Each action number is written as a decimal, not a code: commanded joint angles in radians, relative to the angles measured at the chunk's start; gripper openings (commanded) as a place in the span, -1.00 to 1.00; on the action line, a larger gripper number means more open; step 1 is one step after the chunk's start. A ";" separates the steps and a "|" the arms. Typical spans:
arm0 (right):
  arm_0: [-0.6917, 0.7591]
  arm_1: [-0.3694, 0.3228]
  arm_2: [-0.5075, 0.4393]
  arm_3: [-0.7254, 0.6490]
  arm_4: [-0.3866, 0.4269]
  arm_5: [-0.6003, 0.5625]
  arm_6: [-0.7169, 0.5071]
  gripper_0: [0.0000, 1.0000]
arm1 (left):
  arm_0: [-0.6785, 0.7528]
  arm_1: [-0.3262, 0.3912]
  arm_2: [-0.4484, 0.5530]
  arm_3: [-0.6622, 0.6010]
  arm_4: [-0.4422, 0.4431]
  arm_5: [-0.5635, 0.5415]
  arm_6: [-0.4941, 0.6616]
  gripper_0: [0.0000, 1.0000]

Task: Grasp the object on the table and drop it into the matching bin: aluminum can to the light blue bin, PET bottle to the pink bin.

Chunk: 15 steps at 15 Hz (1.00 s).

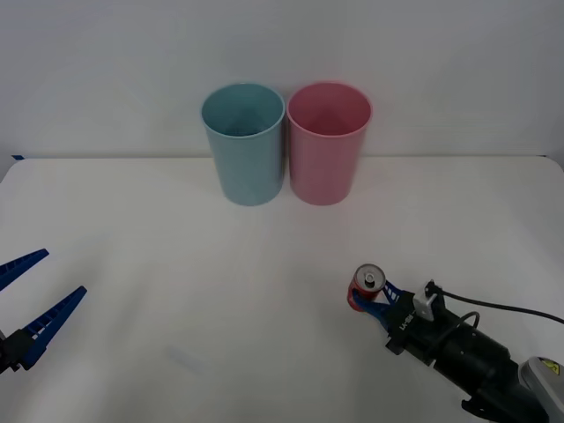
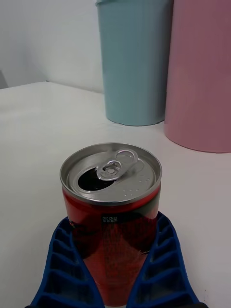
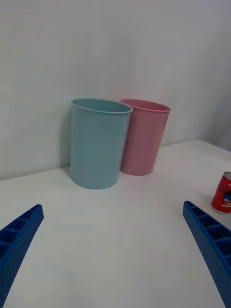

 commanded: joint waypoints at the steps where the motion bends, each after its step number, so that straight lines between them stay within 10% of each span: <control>1: 0.000 -0.003 -0.010 0.000 -0.009 -0.023 -0.003 -1.00 | 0.000 0.000 0.000 0.000 0.000 0.000 0.000 1.00; 8: 0.009 -0.095 -0.013 -0.012 -0.121 -0.094 -0.016 -1.00 | 0.000 0.000 0.000 0.000 0.000 0.000 0.000 1.00; 15: 0.155 -0.199 -0.053 -0.334 -0.162 -0.035 -0.226 -1.00 | 0.000 0.000 0.000 0.000 0.000 0.000 0.000 1.00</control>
